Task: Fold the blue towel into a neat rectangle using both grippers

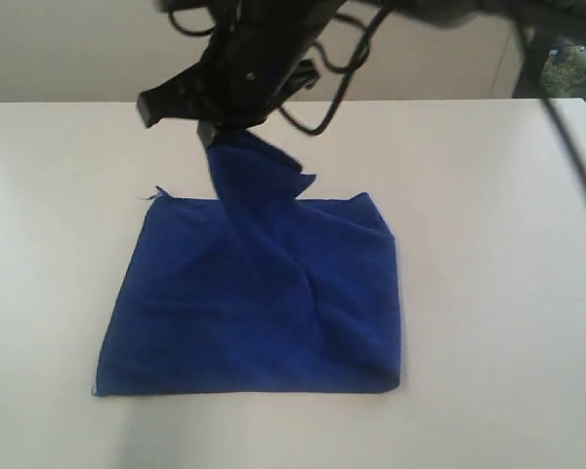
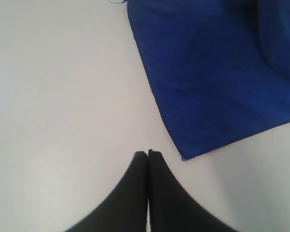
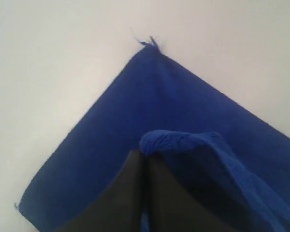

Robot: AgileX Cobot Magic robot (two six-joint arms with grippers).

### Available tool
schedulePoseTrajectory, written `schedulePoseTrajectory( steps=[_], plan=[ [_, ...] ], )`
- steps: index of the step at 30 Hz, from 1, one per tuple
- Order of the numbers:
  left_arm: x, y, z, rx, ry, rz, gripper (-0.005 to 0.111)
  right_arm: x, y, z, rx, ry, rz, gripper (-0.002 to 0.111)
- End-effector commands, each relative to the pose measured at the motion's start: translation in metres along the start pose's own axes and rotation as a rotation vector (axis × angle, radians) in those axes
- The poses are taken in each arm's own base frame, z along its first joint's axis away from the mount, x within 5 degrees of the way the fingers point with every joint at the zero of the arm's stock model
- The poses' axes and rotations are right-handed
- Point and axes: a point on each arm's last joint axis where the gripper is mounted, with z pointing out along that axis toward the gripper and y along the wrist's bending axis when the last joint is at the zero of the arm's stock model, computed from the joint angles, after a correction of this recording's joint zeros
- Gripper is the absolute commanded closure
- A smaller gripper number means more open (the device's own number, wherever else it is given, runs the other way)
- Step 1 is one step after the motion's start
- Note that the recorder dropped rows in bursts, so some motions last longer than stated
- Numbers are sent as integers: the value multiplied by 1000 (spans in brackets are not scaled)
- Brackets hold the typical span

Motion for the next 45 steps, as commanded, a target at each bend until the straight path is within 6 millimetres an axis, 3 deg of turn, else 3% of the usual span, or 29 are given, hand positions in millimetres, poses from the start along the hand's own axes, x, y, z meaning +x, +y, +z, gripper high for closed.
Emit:
schedulePoseTrajectory(
  steps=[1,5,9,17,28,32,34,40,45],
  plan=[
    [3,-2,0,8,3,-1,107,5,20,63,-50,31,-17,108],
    [3,-2,0,8,3,-1,107,18,29,112,-84,83,6,108],
    [3,-2,0,8,3,-1,107,28,31,139,-89,110,14,108],
    [3,-2,0,8,3,-1,107,29,34,156,-119,50,65,107],
    [3,-2,0,8,3,-1,107,35,38,166,-131,63,77,78],
    [3,-2,0,8,3,-1,107,33,41,163,-164,63,119,53],
    [3,-2,0,8,3,-1,107,29,43,156,-178,50,128,46],
    [3,-2,0,8,3,-1,107,9,48,119,-188,7,93,46],
    [3,-2,0,8,3,-1,107,6,28,87,-121,105,34,51]
  ],
)
